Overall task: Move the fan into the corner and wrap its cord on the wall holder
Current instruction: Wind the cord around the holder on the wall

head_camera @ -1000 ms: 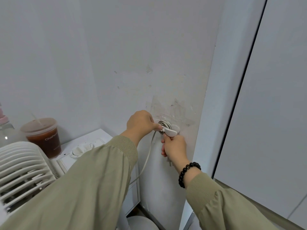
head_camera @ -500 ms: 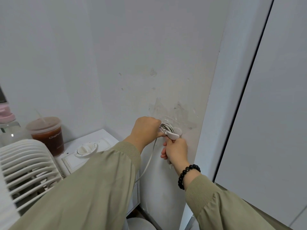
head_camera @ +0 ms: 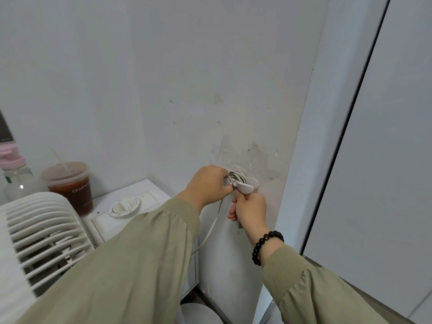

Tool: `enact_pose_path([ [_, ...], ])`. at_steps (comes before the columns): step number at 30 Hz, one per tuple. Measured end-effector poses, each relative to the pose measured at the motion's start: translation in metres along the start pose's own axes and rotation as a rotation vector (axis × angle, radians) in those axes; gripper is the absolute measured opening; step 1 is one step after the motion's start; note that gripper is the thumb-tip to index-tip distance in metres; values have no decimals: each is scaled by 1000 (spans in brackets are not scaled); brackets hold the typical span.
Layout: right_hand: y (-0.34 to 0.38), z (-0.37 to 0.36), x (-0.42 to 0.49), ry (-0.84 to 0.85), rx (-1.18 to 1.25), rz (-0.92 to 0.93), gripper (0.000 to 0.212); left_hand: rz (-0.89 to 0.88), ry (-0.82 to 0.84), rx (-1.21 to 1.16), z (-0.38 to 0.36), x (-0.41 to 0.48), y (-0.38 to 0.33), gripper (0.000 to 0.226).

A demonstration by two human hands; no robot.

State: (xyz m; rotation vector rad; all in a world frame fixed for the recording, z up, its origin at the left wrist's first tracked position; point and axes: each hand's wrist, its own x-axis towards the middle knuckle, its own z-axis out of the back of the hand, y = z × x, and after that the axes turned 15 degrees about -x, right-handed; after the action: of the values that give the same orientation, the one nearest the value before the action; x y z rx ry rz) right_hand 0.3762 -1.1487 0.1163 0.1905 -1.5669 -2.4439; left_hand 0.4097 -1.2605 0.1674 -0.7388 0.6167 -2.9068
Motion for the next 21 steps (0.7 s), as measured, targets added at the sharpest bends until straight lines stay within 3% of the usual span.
enact_pose_path([
  [4,0,-4,-1,-11,57,-2,34,74,-14,-126,1,-2,1,24],
  [10,3,-6,1,25,120,-42,33,44,63,59,7,4,-2,42],
  [13,2,-5,1,35,100,-28,35,58,84,74,10,8,-4,36],
  [21,-1,-4,2,62,96,-10,34,214,-38,-311,4,4,-4,21],
])
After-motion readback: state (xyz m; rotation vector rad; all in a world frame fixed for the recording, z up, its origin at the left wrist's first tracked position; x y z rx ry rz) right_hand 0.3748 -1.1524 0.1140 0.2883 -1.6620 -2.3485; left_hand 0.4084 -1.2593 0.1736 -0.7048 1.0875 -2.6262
